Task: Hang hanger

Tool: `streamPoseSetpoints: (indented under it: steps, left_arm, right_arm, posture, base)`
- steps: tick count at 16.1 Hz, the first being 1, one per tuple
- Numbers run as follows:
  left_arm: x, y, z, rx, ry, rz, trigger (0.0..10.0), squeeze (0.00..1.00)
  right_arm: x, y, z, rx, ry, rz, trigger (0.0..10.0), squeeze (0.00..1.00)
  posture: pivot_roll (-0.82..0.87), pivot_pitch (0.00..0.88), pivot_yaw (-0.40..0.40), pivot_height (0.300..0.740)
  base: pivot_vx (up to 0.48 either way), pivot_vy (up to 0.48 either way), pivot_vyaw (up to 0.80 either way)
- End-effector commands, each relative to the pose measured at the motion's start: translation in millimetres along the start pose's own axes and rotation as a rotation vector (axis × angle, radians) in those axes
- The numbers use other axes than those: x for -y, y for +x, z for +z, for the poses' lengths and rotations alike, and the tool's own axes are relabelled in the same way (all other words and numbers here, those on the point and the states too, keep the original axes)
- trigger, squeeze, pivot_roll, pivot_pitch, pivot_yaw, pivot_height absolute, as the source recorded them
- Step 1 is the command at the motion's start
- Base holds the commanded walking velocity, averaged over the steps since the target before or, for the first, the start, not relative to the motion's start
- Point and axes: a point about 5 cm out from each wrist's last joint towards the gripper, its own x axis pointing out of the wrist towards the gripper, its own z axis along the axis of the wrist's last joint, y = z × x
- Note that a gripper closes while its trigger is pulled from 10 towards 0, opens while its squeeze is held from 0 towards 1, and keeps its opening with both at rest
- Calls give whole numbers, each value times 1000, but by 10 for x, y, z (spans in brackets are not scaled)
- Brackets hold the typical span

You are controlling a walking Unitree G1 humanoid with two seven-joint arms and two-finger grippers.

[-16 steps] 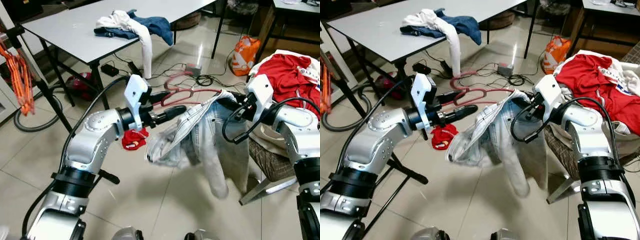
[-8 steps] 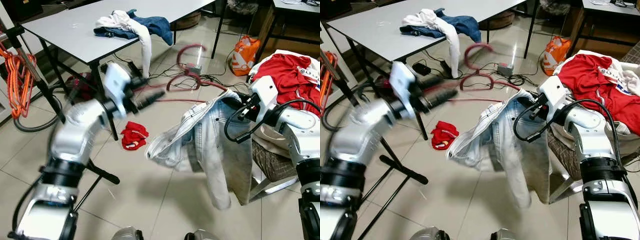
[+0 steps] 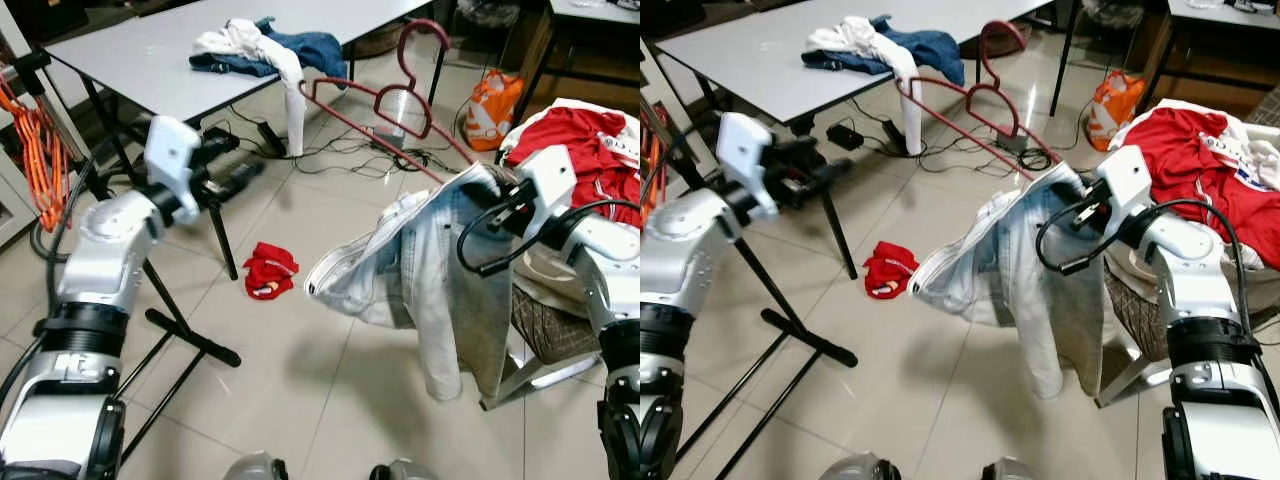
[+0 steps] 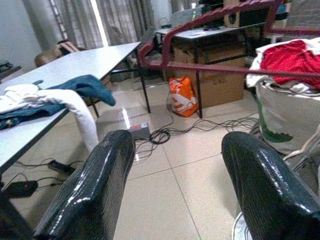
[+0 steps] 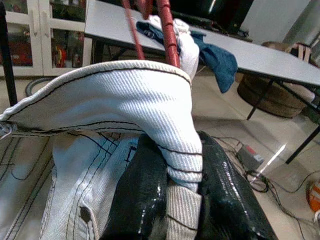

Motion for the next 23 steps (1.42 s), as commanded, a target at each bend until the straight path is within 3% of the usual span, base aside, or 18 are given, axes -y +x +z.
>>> streamPoseSetpoints:
  steps: [1, 3, 6, 10, 15, 17, 18, 21, 22, 23]
  left_arm:
    - [129, 29, -84, -11, -27, -58, 10000, 0]
    - [540, 110, -360, -43, -115, -161, 10000, 0]
    - [792, 146, -506, -62, -170, -214, 10000, 0]
    - [1166, 148, -545, -43, -238, -289, 10000, 0]
    - [1126, 69, -397, -16, -257, -329, 10000, 0]
    - [1108, 46, -427, -43, -251, -315, 10000, 0]
    - [1132, 43, -450, -56, -244, -318, 10000, 1000]
    - [1261, 74, -510, -82, -226, -318, 10000, 1000]
    - [1302, 94, -516, -80, -241, -322, 10000, 761]
    - [1349, 113, -518, -76, -248, -335, 10000, 0]
  right_arm:
    - [68, 19, 297, 115, -48, -13, 0, 0]
    - [-74, 39, 307, 103, -15, 131, 0, 0]
    - [-125, 17, 239, 53, -48, 187, 0, 0]
    - [41, 32, 428, 97, -84, 48, 0, 0]
    - [198, 14, 299, 38, -169, -92, 0, 0]
    - [205, 14, 208, 11, -160, -123, 0, 0]
    - [201, 17, 187, 9, -149, -129, 0, 0]
    - [158, 74, 167, 41, -97, -140, 0, 0]
    - [129, 99, 176, 51, -98, -133, 0, 0]
    - [104, 122, 195, 61, -96, -126, 0, 0]
  posture:
    - [-125, 0, 60, 740]
    - [-128, 0, 62, 740]
    - [-131, 0, 62, 740]
    - [-136, 0, 63, 740]
    - [-131, 0, 64, 740]
    - [-125, 0, 63, 740]
    - [-123, 0, 63, 740]
    - [-124, 0, 65, 740]
    - [-124, 0, 65, 740]
    - [-129, 0, 64, 740]
  base:
    - [0, 0, 0]
    - [0, 0, 0]
    - [0, 0, 0]
    - [0, 0, 0]
    - [0, 0, 0]
    - [0, 0, 0]
    - [0, 0, 0]
    - [0, 0, 0]
    - [0, 0, 0]
    - [0, 0, 0]
